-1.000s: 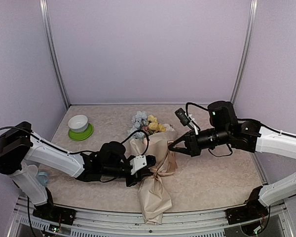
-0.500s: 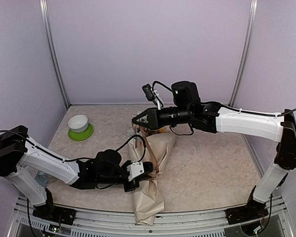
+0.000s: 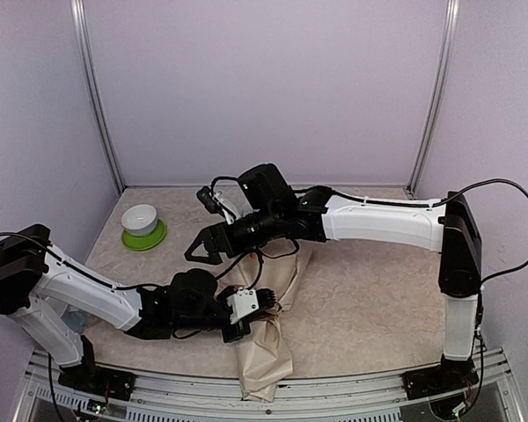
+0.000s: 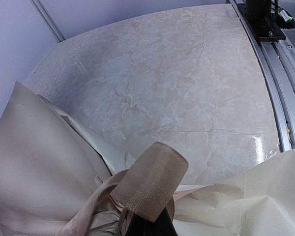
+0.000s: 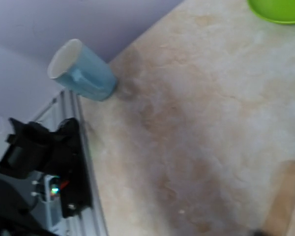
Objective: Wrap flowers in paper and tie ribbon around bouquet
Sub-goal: Place the right side of the half-tied ribbon on the folded bouquet, then pass from the left arm to the right
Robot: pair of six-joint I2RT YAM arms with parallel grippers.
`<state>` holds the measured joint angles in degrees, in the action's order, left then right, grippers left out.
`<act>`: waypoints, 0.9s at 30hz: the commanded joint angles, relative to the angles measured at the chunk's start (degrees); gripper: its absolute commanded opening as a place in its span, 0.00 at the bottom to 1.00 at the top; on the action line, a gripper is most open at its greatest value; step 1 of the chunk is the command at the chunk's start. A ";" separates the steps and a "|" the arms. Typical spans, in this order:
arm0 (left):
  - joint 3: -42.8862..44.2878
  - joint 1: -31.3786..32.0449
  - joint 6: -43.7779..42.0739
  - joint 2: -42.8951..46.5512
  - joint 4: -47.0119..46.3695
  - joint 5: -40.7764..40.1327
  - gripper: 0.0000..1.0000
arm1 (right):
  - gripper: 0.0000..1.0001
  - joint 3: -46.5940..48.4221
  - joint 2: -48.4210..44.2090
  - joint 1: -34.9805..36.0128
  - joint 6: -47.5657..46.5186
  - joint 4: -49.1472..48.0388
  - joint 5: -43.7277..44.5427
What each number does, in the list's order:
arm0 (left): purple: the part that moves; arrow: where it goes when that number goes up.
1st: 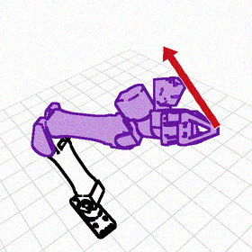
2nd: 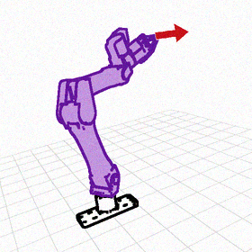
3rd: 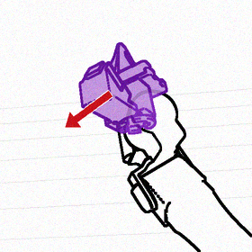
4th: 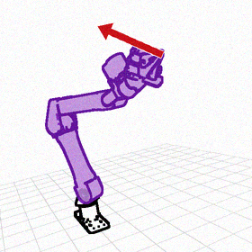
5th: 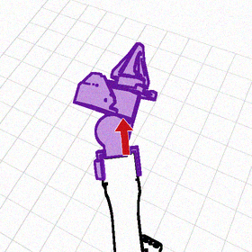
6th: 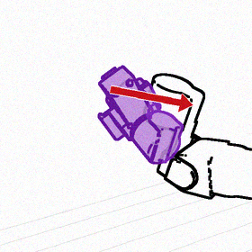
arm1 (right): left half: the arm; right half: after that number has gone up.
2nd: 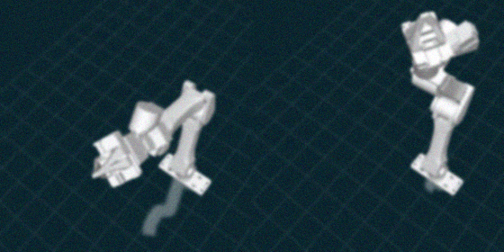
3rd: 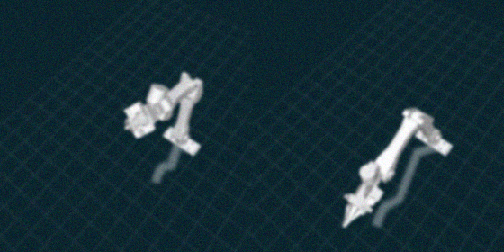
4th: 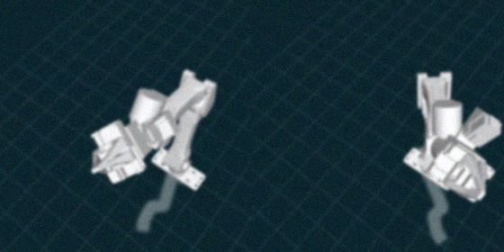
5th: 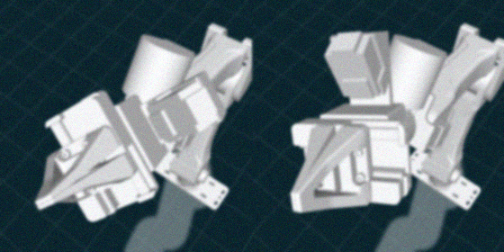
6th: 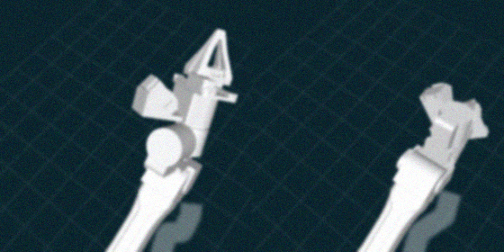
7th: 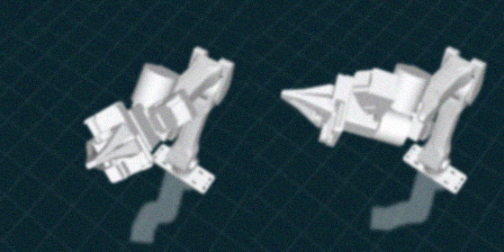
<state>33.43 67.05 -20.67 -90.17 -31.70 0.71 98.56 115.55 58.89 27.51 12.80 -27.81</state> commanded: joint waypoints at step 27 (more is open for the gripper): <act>1.55 -6.31 9.91 -2.26 -0.42 11.99 0.00 | 0.69 -50.10 -33.36 -3.50 -11.67 -18.93 1.12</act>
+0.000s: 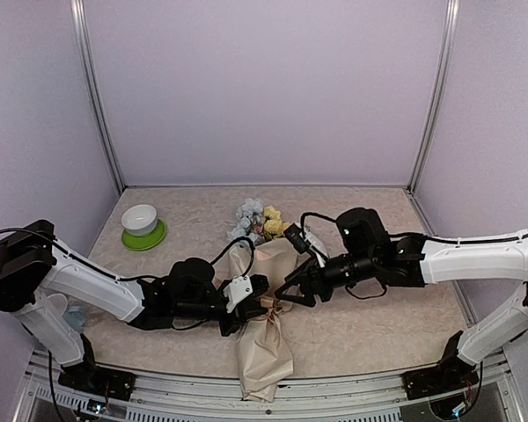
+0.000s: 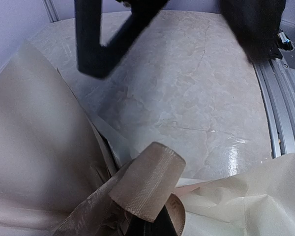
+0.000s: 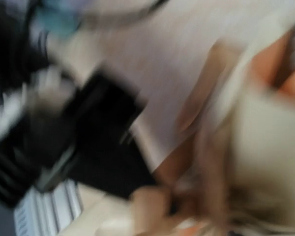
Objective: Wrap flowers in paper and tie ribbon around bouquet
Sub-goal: Pass from the left arm to the right, then pick up the right side of the half-tied ribbon from the folded bouquet.
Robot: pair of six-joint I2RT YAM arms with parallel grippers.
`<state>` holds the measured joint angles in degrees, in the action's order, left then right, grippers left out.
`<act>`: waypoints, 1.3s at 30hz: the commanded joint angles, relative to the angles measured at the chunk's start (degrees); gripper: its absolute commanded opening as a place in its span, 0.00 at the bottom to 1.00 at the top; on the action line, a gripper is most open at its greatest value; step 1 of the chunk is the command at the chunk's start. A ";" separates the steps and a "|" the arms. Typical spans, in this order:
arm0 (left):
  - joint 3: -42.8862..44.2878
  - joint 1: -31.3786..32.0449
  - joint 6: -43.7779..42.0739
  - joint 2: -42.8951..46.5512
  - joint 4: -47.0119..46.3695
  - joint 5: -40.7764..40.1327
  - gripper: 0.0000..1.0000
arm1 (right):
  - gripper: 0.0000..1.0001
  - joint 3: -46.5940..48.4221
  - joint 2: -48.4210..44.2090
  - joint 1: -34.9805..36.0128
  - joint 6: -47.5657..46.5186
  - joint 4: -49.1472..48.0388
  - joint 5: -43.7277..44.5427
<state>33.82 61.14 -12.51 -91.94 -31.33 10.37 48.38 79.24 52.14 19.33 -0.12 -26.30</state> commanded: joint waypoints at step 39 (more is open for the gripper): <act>6.56 -22.37 34.77 3.46 37.62 -14.49 0.75 | 0.00 5.54 9.14 2.62 -4.79 -2.13 2.05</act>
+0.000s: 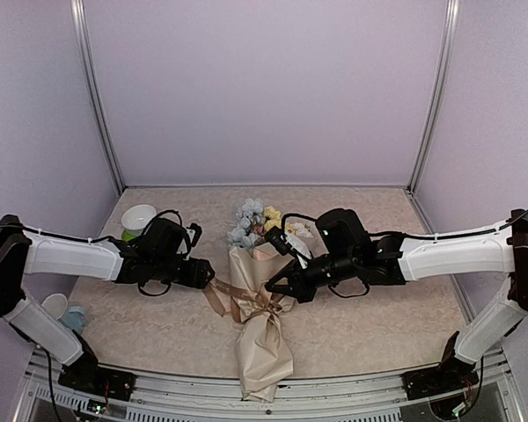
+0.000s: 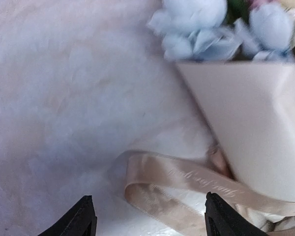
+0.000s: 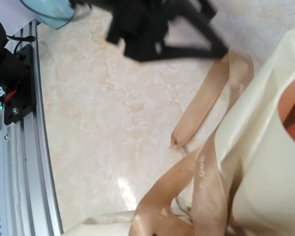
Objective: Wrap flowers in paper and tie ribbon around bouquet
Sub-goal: Pick up the right side of the half-tied ribbon from the folded bouquet, then place the right side of the half-tied ribbon on the folded bouquet.
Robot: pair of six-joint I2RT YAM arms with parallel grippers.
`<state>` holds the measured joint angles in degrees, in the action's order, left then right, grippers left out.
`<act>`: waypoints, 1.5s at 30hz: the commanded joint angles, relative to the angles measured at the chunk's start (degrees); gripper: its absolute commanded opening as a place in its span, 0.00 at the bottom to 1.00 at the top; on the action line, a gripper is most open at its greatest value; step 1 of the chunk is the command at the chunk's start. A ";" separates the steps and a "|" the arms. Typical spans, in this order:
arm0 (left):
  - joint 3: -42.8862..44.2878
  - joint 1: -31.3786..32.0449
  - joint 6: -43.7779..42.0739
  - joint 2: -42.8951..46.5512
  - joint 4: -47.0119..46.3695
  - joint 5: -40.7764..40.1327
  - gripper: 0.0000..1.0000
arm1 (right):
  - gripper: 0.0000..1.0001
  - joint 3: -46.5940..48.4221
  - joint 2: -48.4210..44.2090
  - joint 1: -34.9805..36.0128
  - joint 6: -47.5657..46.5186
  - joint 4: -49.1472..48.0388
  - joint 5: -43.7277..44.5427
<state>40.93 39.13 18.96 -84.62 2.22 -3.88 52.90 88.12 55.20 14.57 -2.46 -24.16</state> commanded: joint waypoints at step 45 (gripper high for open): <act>33.99 35.81 -32.89 -18.53 -4.41 27.94 0.00 | 0.00 0.82 1.86 -4.00 10.93 -5.59 -2.16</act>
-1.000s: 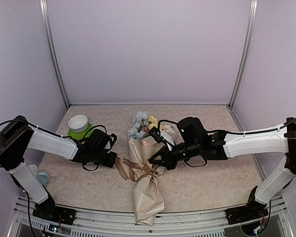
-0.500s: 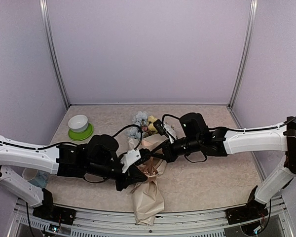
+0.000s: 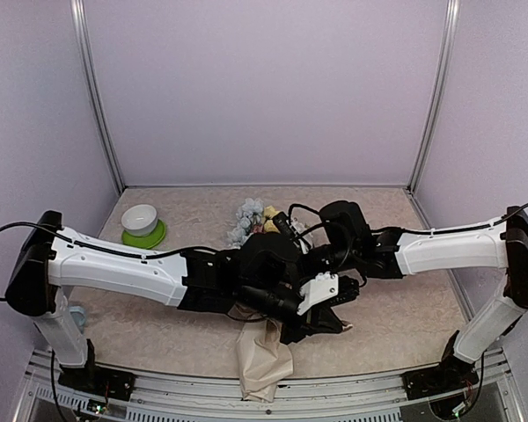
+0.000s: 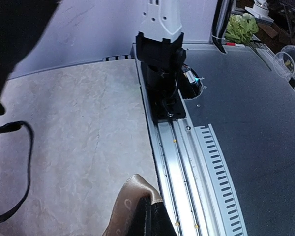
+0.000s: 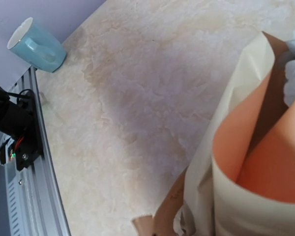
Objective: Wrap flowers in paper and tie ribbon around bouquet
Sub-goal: Place the right side of the half-tied ribbon on the folded bouquet, then pass from the right arm to the left
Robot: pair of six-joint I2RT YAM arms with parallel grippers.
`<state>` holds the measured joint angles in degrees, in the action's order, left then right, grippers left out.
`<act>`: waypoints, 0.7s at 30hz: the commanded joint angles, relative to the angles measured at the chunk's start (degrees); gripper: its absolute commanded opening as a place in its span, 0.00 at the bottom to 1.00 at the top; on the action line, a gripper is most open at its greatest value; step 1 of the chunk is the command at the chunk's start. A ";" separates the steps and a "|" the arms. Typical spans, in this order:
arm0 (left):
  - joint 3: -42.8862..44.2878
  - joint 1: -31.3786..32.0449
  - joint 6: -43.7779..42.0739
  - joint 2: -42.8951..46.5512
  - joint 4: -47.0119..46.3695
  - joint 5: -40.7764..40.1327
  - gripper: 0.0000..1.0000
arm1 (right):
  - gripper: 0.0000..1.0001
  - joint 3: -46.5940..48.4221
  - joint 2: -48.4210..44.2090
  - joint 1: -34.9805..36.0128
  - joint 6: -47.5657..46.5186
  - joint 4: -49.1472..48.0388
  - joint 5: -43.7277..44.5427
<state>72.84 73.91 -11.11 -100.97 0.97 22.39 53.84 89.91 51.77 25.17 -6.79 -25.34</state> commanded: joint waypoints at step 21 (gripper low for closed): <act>-15.17 -0.49 -6.97 11.01 -5.09 -22.34 0.99 | 0.00 1.65 1.14 -0.57 -1.35 1.37 -2.42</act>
<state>57.56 74.28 -18.26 -92.12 -3.18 2.98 53.84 90.17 51.24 24.69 -6.28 -26.68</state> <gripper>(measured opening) 0.986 0.003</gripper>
